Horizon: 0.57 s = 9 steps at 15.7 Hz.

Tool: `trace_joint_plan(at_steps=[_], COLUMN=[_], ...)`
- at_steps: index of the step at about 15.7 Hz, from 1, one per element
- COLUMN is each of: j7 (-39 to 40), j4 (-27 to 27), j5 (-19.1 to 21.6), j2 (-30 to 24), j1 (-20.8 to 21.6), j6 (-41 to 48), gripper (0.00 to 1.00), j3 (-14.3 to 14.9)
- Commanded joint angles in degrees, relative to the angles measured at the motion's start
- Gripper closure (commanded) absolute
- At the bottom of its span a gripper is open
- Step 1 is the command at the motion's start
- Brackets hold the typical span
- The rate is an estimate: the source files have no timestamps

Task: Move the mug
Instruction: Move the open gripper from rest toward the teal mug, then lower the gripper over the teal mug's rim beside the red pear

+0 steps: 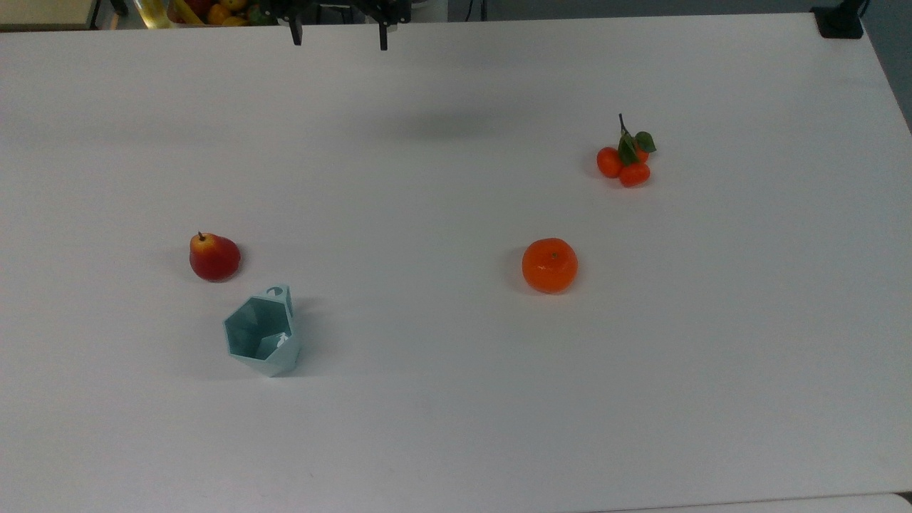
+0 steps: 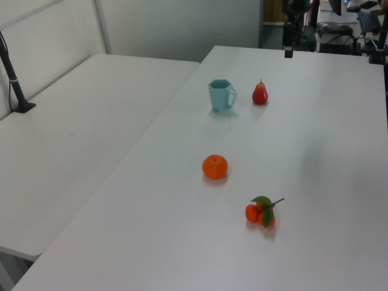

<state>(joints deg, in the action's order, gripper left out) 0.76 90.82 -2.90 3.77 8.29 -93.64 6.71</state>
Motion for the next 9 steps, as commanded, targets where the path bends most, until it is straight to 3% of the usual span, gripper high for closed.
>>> trace_joint_plan(at_steps=[1, 9], j7=[-0.1, -0.5], j4=[1.0, 0.8], j5=[-0.6, 0.2], j2=[0.9, 11.3], j1=[-0.4, -3.5], j6=[-1.8, -20.5], gripper=[0.00, 0.00], j3=[0.4, 0.3])
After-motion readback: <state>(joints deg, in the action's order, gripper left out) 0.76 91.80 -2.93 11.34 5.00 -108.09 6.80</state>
